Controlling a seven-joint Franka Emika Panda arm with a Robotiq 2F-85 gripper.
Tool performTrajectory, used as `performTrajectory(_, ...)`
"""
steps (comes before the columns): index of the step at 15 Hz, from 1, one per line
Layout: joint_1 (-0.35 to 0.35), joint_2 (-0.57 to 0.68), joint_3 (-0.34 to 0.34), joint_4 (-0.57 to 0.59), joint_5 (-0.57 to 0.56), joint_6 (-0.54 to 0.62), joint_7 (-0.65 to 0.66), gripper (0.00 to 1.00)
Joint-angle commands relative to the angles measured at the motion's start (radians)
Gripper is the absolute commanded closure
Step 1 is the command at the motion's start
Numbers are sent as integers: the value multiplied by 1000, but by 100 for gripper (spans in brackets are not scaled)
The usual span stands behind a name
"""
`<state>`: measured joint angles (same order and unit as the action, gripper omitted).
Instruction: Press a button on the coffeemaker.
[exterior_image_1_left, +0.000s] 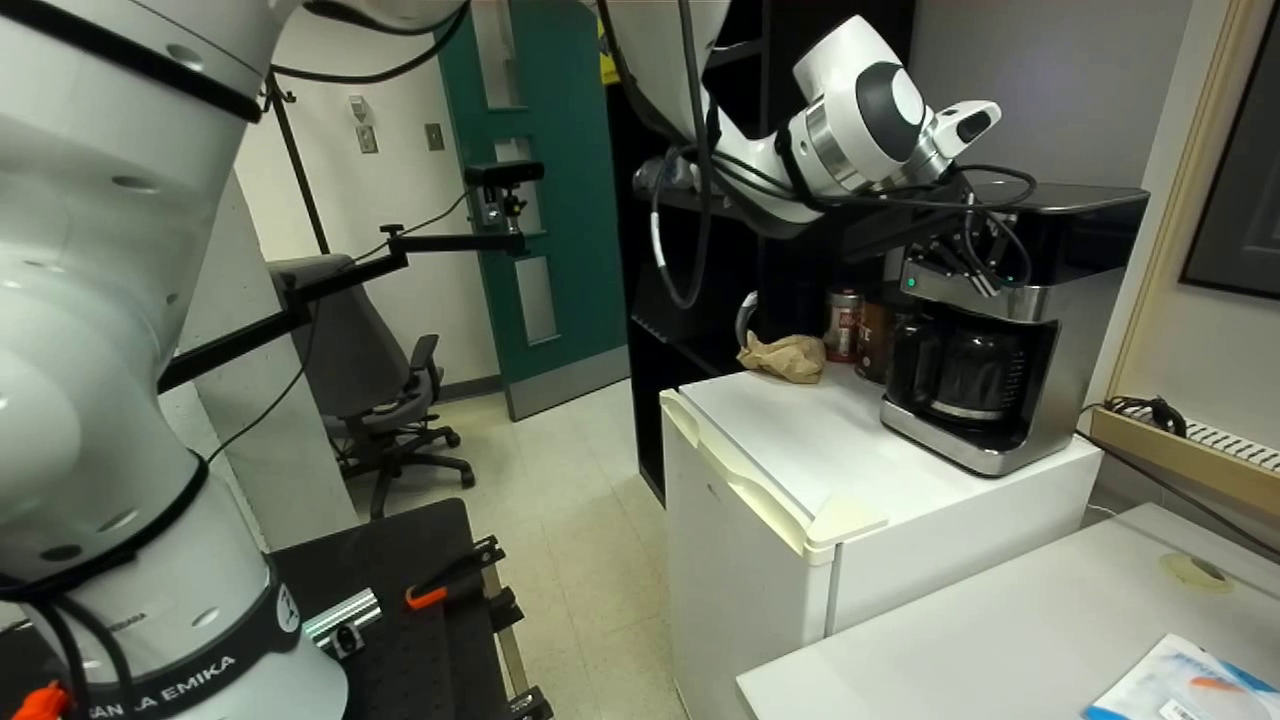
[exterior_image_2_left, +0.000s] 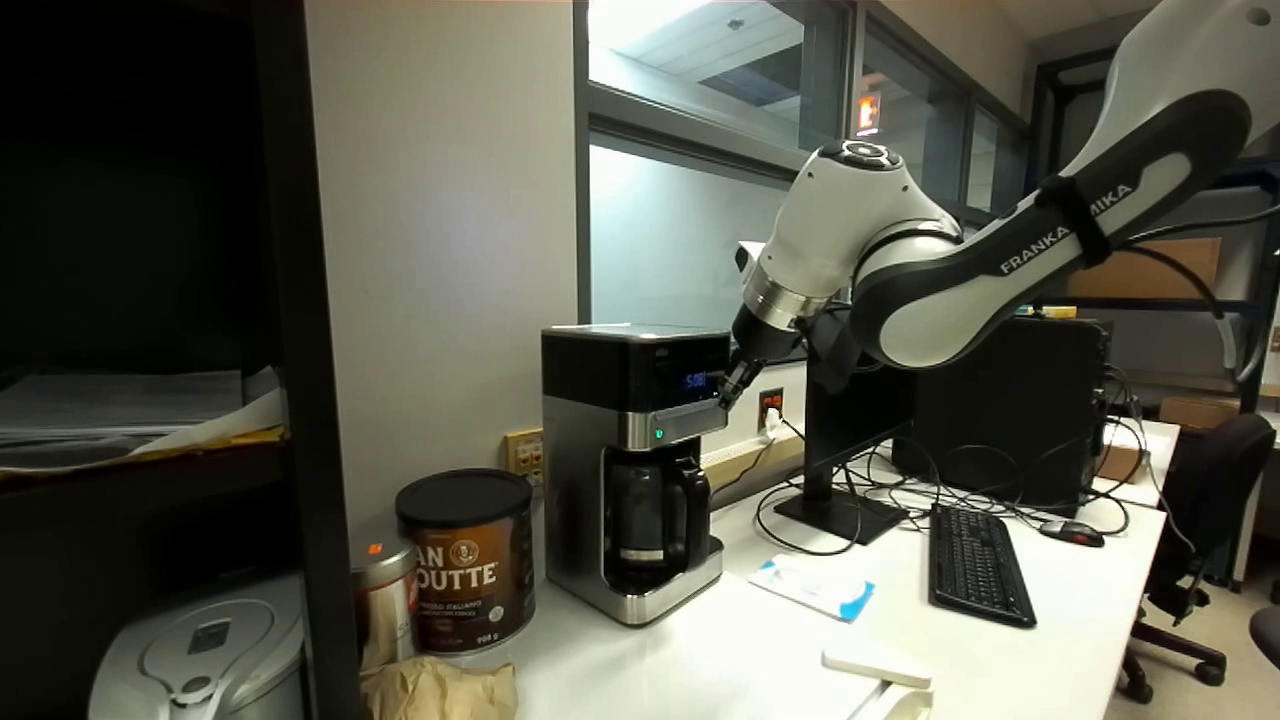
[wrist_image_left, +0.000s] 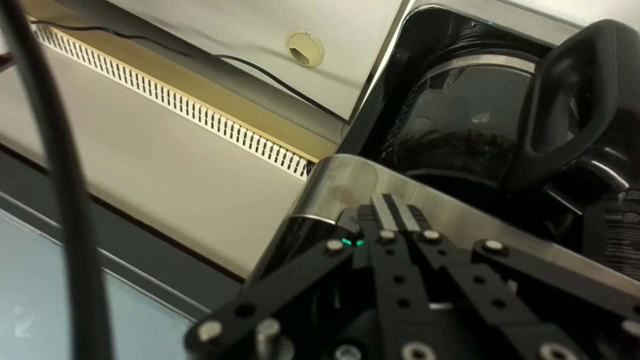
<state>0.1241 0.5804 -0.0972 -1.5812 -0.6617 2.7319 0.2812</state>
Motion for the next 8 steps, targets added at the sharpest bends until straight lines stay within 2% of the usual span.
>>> performTrajectory(1, 30, 52, -20, 53, 38, 29, -26, 100)
performTrajectory(8, 46, 42, -30, 28, 52, 38, -33, 100)
